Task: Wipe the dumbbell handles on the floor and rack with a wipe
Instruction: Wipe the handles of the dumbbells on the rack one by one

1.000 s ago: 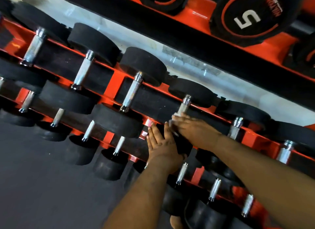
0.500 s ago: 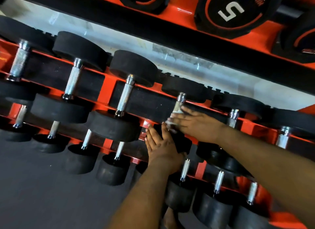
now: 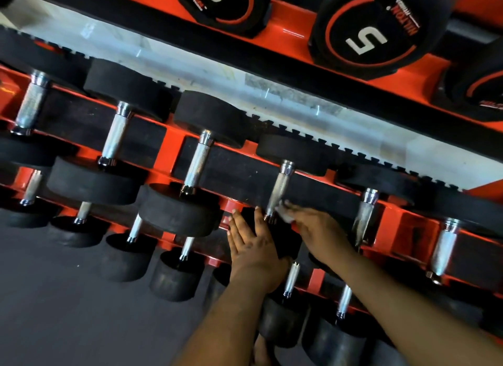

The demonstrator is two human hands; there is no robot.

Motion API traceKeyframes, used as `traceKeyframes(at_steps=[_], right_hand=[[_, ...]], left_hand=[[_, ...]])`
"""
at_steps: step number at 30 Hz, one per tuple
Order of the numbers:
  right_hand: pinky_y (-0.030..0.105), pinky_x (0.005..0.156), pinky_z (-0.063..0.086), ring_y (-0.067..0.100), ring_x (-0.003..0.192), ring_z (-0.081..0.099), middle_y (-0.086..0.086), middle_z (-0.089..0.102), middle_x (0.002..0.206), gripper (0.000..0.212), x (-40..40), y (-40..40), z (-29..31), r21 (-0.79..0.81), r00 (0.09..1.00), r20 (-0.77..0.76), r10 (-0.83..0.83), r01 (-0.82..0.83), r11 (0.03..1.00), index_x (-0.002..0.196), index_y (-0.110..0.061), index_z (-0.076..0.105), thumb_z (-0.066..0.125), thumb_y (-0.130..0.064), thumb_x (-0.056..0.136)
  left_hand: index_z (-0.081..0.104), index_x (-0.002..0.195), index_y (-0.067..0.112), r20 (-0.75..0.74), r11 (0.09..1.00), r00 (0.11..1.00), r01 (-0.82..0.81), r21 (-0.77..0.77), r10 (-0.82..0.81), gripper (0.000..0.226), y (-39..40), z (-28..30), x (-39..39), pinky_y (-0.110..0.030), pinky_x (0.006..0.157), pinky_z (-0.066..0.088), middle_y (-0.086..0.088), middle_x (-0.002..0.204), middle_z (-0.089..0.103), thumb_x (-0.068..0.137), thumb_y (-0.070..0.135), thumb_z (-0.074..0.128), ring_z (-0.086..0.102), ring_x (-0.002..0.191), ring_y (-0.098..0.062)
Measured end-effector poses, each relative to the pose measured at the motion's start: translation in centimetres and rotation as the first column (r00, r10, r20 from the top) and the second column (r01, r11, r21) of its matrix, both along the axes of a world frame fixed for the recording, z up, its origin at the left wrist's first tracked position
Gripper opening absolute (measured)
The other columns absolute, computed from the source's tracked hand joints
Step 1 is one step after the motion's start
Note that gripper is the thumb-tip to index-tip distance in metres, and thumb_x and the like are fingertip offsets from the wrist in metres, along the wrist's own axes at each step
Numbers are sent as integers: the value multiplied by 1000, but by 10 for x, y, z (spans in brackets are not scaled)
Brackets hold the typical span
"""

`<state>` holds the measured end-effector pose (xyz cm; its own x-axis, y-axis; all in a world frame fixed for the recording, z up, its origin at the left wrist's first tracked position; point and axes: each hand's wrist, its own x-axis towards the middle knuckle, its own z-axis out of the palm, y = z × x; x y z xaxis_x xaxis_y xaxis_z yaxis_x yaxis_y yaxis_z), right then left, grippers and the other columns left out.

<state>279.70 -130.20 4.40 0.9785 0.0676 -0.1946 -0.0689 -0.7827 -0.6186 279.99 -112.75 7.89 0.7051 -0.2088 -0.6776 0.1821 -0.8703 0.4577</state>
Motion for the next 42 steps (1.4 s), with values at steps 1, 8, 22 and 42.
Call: traceKeyframes(at_steps=[1, 8, 22, 42], right_hand=[[7, 99, 41, 3, 121, 58, -12, 62, 133, 46, 4, 6, 0, 102, 968, -45, -247, 250, 963, 134, -26, 65, 53, -2, 97], [40, 79, 55, 28, 86, 68, 7, 73, 85, 12, 43, 51, -5, 315, 566, -683, -462, 799, 512, 91, -18, 70, 61, -11, 92], [32, 78, 56, 19, 82, 70, 10, 70, 95, 20, 90, 26, -3, 547, 533, -793, -295, 836, 38, 109, -8, 68, 66, -18, 92], [30, 76, 51, 24, 89, 69, 7, 73, 97, 14, 21, 38, 4, 138, 841, -311, -444, 502, 854, 104, -15, 72, 59, -15, 98]], left_hand=[[-23, 157, 21, 0, 1000, 1000, 3, 4, -3, 121, 0, 1, 0, -47, 123, -15, -25, 155, -40, 85, 55, 68, -35, 147, -36], [-23, 157, 23, -20, 999, 1000, 15, 46, -14, 121, -2, 2, 2, -46, 124, -12, -24, 158, -36, 83, 49, 69, -33, 148, -37], [-25, 156, 25, -48, 999, 999, 0, 52, 2, 122, -2, 10, 3, -50, 124, -4, -19, 158, -39, 85, 52, 71, -31, 149, -37], [-22, 158, 24, 94, 1000, 995, -23, -14, 24, 119, 0, -2, -7, -43, 120, -18, -23, 159, -34, 85, 52, 68, -32, 149, -36]])
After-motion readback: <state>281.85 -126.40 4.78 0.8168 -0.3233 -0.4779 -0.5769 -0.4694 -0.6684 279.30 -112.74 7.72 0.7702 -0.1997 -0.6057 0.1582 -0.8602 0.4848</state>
